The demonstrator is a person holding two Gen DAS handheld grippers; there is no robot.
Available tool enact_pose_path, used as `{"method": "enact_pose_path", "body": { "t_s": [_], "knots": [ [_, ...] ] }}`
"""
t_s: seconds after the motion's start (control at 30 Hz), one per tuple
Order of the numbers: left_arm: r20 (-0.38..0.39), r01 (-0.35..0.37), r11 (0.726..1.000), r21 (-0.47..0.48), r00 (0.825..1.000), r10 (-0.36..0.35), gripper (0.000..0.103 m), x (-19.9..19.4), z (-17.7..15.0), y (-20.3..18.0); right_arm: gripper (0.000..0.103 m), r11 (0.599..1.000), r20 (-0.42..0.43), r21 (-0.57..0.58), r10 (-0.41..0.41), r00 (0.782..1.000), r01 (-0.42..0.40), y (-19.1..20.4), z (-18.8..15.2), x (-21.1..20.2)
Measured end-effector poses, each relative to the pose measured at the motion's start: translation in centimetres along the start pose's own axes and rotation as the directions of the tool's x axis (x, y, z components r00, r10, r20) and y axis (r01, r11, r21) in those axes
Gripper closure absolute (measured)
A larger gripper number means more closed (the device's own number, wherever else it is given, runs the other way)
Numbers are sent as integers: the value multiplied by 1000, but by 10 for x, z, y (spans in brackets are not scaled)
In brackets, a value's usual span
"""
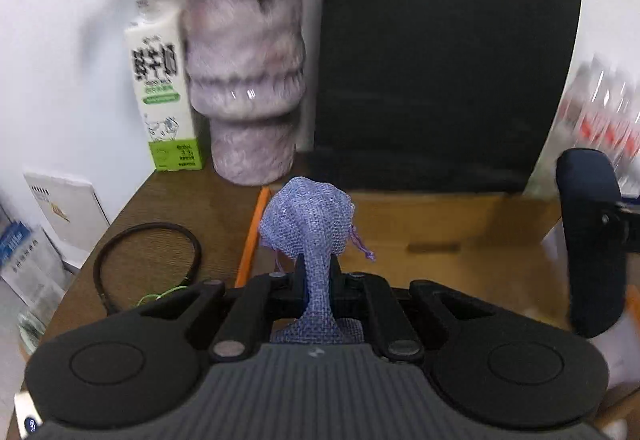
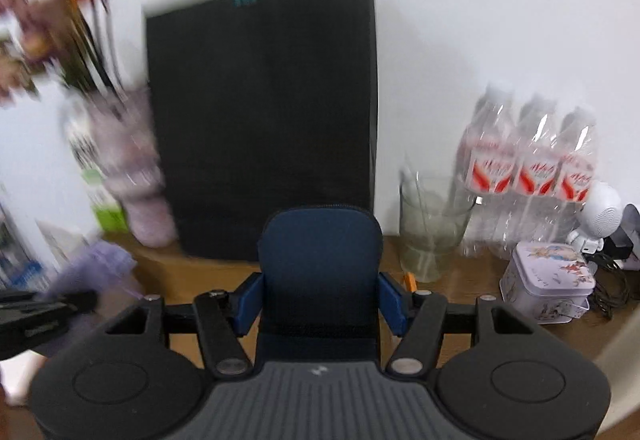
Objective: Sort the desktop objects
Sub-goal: 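Lower the pouch and the navy case into the box and open both tools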
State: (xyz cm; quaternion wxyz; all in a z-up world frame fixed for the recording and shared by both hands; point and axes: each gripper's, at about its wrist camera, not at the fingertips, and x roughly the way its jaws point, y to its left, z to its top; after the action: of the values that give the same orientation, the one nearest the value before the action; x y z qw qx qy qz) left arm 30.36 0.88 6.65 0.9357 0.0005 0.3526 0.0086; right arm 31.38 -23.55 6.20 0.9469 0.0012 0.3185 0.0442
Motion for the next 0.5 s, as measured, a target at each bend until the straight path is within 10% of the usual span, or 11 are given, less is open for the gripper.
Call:
{"method": "enact_pose_path", "body": {
  "t_s": [0.23,0.33,0.5],
  "knots": [
    [-84,-14,999,35,996,17,89,29,-8,-7,45,984,-209,-141,-138,968,110,14,-20,75],
    [-103,-3,998,55,995,9,48,30,-8,-9,43,983,-246,-148,-144,958,110,13,-29,86],
    [-74,-21,997,74,997,26,48,16,-4,-11,33,977,-254,-174,-164,953,122,17,-27,90]
  ]
}}
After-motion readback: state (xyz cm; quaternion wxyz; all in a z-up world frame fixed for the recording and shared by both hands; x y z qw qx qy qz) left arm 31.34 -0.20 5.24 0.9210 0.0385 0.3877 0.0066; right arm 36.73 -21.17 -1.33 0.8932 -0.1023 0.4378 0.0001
